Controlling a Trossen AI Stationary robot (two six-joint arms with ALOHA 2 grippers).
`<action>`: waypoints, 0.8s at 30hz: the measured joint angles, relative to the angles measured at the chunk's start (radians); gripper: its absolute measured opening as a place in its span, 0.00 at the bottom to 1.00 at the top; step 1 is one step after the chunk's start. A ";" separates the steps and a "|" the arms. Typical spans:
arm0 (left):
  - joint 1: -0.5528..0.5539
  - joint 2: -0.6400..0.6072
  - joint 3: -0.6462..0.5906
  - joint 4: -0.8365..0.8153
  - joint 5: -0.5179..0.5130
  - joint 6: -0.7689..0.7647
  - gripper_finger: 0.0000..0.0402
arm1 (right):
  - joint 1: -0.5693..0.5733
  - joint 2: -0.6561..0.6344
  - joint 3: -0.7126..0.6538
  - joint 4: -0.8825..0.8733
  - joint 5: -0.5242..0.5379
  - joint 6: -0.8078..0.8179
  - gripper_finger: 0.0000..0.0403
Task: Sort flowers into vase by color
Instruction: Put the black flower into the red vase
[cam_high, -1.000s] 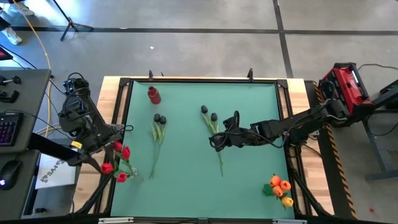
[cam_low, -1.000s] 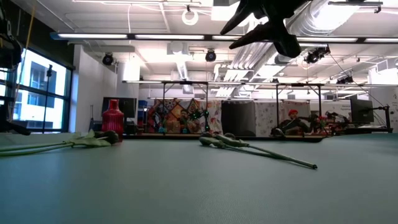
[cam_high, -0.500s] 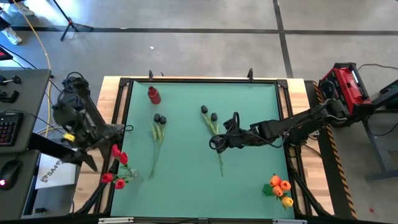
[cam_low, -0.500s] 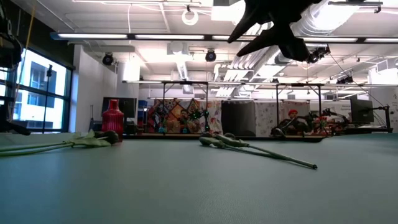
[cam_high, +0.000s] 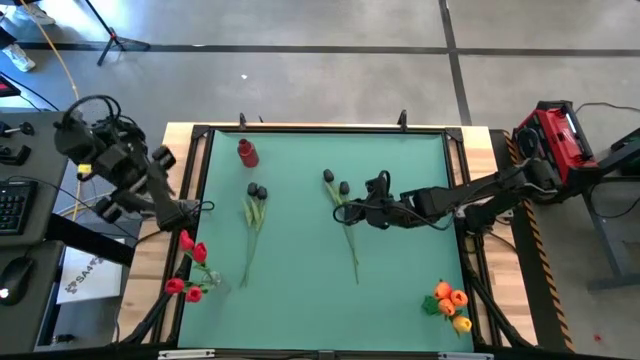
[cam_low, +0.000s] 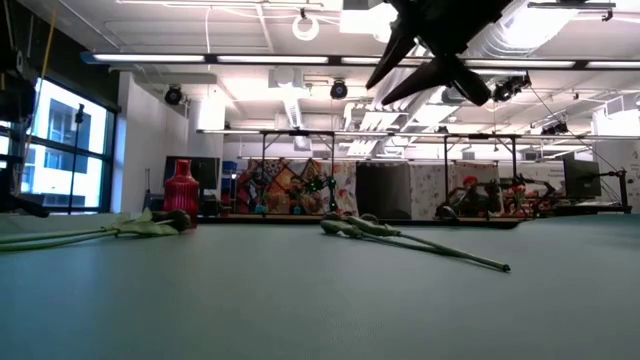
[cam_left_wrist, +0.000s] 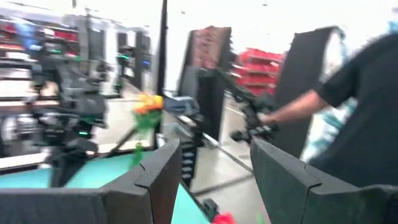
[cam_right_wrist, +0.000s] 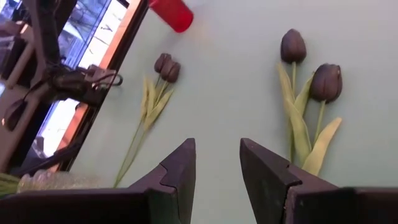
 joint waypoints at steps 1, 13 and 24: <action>0.000 -0.008 0.001 0.001 -0.029 -0.001 0.45 | -0.007 0.000 0.000 0.000 -0.005 -0.001 0.28; 0.000 0.061 0.000 0.019 -0.621 -0.089 0.45 | -0.119 0.000 0.000 0.005 -0.172 -0.089 0.28; 0.010 0.104 -0.002 -0.110 -0.730 -0.537 0.45 | -0.283 0.000 0.000 0.005 -0.308 -0.283 0.28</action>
